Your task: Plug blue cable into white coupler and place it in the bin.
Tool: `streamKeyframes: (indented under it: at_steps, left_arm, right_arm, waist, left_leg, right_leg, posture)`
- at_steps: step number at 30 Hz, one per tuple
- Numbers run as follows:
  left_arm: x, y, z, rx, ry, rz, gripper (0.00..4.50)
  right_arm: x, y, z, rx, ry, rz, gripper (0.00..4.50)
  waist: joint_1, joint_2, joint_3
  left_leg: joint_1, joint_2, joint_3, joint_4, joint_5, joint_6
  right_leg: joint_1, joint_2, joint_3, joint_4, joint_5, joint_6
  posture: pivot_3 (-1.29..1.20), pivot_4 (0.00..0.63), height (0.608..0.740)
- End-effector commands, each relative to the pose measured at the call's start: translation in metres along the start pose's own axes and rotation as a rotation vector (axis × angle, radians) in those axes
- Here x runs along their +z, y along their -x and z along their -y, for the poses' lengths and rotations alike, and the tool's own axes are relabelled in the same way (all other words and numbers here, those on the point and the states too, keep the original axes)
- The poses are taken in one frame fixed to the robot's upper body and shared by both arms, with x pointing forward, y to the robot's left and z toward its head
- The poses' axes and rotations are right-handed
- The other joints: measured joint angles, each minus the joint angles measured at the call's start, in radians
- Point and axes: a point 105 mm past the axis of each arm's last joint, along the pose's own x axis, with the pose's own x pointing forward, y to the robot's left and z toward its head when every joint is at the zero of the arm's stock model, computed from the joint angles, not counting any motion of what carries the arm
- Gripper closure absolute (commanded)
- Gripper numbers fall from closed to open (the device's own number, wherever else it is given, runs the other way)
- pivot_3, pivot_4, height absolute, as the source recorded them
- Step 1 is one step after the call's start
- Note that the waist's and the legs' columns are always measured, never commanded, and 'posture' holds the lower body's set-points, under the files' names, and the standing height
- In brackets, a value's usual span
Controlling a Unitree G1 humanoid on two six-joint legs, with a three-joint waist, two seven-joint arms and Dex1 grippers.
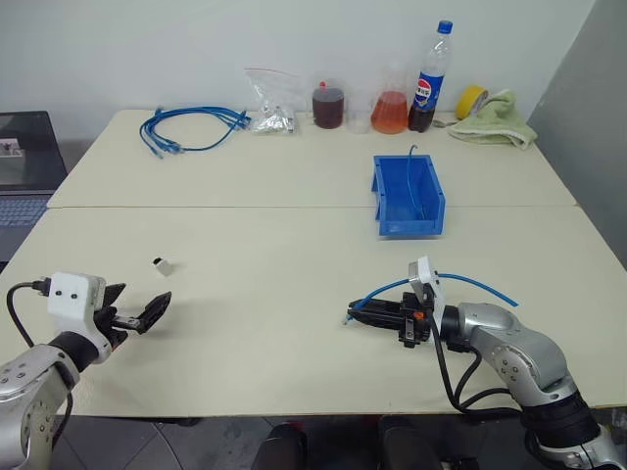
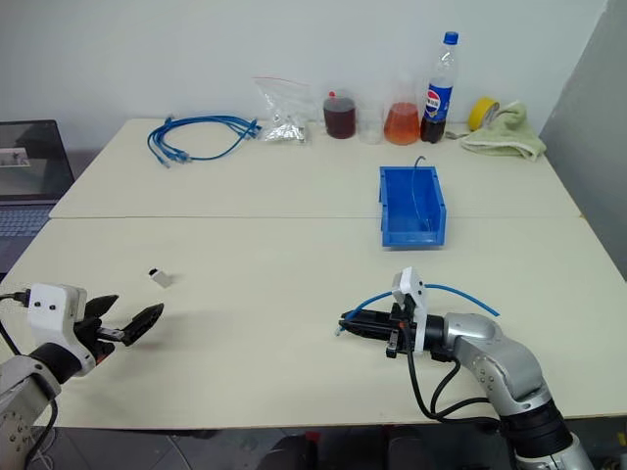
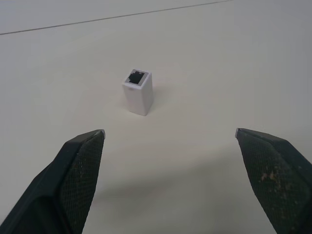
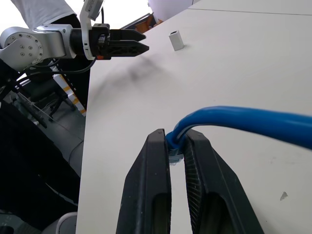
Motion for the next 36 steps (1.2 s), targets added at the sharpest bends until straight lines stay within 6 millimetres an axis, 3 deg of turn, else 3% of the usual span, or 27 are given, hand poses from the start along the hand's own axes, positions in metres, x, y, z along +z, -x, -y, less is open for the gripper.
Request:
streamKeyframes:
  at_steps: [1,11,19,25,36]
  left_arm:
    - [0.009,0.000,-0.013,0.026,-0.021,0.009,0.00]
    - [0.012,-0.015,-0.011,-0.079,-0.049,-0.036,0.00]
    - [0.001,-0.026,-0.011,-0.100,-0.085,-0.094,0.00]
    - [0.003,-0.049,-0.009,-0.128,-0.071,-0.078,0.00]
    - [0.003,-0.068,-0.019,-0.117,-0.055,-0.075,0.00]
  right_arm:
    - [0.010,-0.002,-0.005,0.024,0.050,0.026,4.39]
    - [0.011,-0.002,-0.006,0.022,0.054,0.025,4.39]
    - [0.010,-0.001,-0.006,0.017,0.054,0.024,4.39]
    - [0.011,-0.003,-0.007,0.022,0.056,0.025,4.39]
    - [0.011,-0.002,-0.008,0.009,0.060,0.022,4.39]
  waist:
    - [0.000,0.000,0.000]
    - [0.000,0.000,0.000]
    - [0.000,0.000,0.000]
    - [0.002,0.000,0.000]
    - [-0.001,0.000,0.000]
  left_leg:
    - [0.000,0.000,0.000,0.000,0.000,0.000]
    - [0.000,0.000,0.000,0.000,0.000,0.000]
    - [0.000,0.000,0.000,0.000,0.000,0.000]
    - [-0.001,0.000,0.000,0.000,0.000,0.000]
    - [-0.001,0.000,0.000,0.000,0.000,0.000]
  right_leg:
    - [0.000,0.000,0.000,0.000,0.000,0.000]
    - [0.000,0.000,0.000,0.000,0.000,0.000]
    - [-0.001,0.000,0.000,0.000,0.000,0.000]
    - [-0.001,0.000,-0.001,0.001,0.000,0.000]
    - [-0.002,0.000,0.000,0.001,0.000,0.000]
  posture:
    - [0.00,0.150,0.740]
    - [0.00,0.150,0.740]
    - [0.00,0.150,0.740]
    - [0.00,0.150,0.740]
    - [0.00,0.150,0.740]
